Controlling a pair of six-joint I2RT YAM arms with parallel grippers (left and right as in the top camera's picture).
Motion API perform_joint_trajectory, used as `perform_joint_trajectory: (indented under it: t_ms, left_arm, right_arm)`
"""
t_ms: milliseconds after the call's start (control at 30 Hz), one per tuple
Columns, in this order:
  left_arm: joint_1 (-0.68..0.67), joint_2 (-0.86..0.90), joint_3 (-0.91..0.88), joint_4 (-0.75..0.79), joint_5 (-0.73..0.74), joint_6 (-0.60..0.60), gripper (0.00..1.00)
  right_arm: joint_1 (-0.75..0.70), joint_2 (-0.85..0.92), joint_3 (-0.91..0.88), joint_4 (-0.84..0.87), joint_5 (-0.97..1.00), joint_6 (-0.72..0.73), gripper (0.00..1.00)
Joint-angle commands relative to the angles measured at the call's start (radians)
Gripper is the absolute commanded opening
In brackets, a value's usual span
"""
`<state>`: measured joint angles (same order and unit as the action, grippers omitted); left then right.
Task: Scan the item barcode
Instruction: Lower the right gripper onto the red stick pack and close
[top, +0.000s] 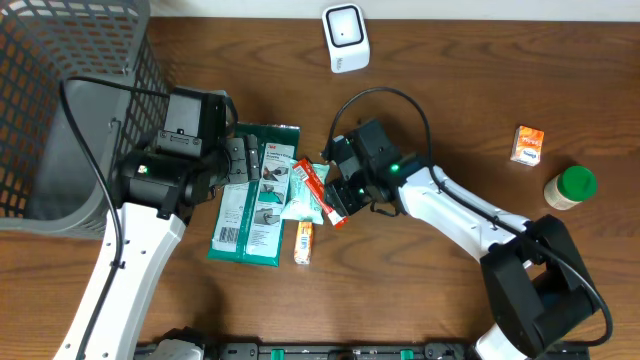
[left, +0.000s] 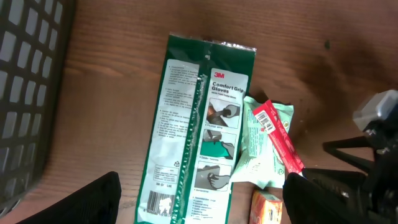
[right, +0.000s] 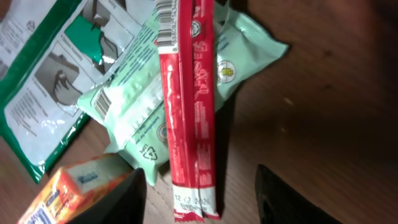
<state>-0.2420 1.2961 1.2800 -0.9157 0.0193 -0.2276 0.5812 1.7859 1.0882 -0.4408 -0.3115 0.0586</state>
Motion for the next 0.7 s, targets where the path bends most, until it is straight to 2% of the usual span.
perform_joint_trajectory:
  t_ms: [0, 67, 200, 267, 367, 667]
  left_arm:
    - [0.005, 0.004, 0.013, 0.000, -0.013, 0.014, 0.84]
    - [0.005, 0.004, 0.013, 0.000, -0.012, 0.014, 0.84]
    - [0.005, 0.004, 0.013, 0.000, -0.013, 0.014, 0.84]
    - [0.005, 0.004, 0.013, 0.000, -0.013, 0.014, 0.84]
    - [0.005, 0.004, 0.013, 0.000, -0.012, 0.014, 0.84]
    - [0.005, 0.004, 0.013, 0.000, -0.012, 0.014, 0.84]
  right_arm:
    - [-0.007, 0.002, -0.050, 0.048, -0.083, 0.013, 0.45]
    - [-0.018, 0.003, -0.074, 0.076, -0.090, 0.042, 0.40]
    - [-0.033, 0.014, -0.102, 0.113, -0.095, 0.054, 0.39]
    - [-0.036, 0.024, -0.104, 0.125, -0.116, 0.053, 0.44]
    - [-0.035, 0.041, -0.104, 0.139, -0.133, 0.053, 0.56]
    - [-0.046, 0.066, -0.104, 0.161, -0.169, 0.053, 0.53]
